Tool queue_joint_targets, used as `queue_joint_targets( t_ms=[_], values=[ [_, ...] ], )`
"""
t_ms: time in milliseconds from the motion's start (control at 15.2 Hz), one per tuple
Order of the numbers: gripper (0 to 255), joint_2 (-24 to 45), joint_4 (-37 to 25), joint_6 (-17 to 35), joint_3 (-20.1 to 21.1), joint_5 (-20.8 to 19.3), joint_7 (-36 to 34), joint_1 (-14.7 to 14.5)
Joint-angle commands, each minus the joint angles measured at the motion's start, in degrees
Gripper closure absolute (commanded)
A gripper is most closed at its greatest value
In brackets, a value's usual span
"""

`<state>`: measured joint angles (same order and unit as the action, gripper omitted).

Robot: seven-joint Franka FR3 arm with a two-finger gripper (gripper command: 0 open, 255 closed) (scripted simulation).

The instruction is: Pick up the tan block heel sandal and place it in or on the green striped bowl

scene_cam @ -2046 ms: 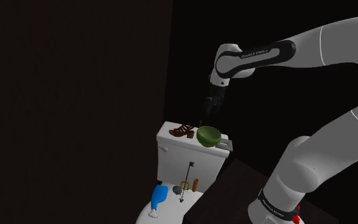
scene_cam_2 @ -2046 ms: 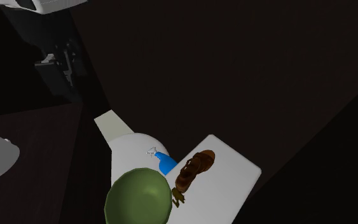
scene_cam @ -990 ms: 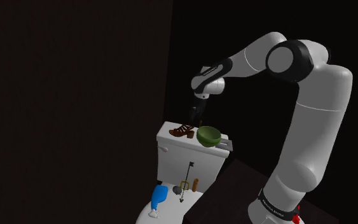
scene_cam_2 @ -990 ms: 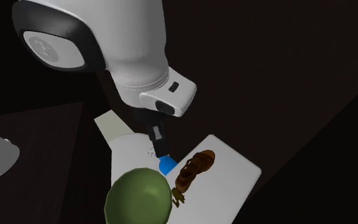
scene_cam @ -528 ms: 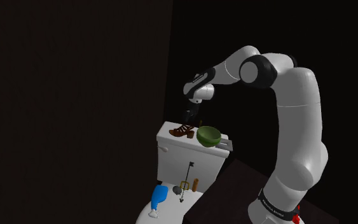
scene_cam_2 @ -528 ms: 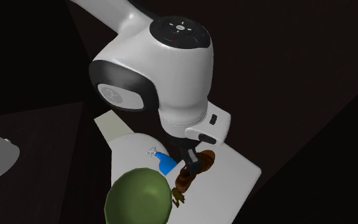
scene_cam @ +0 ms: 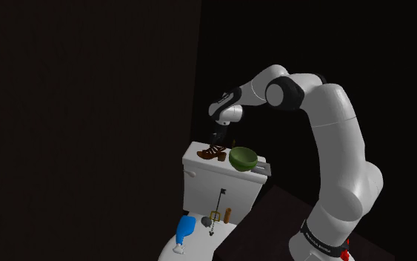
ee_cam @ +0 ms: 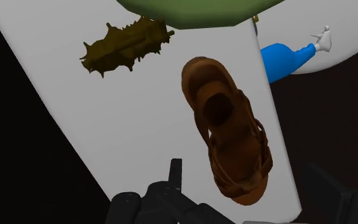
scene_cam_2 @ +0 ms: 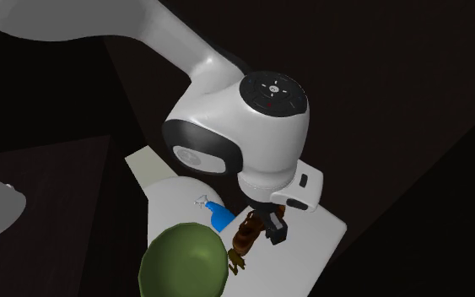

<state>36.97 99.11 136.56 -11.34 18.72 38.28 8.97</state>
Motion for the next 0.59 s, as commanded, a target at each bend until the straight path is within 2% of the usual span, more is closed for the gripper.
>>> queue_joint_targets(
  t_ms=[0,528],
  values=[
    [0,1.15,-0.32,0.85,0.27,0.33,0.22,0.15],
    [0,2.07,-0.53,1.55,0.50,0.58,0.36,0.23]
  ],
)
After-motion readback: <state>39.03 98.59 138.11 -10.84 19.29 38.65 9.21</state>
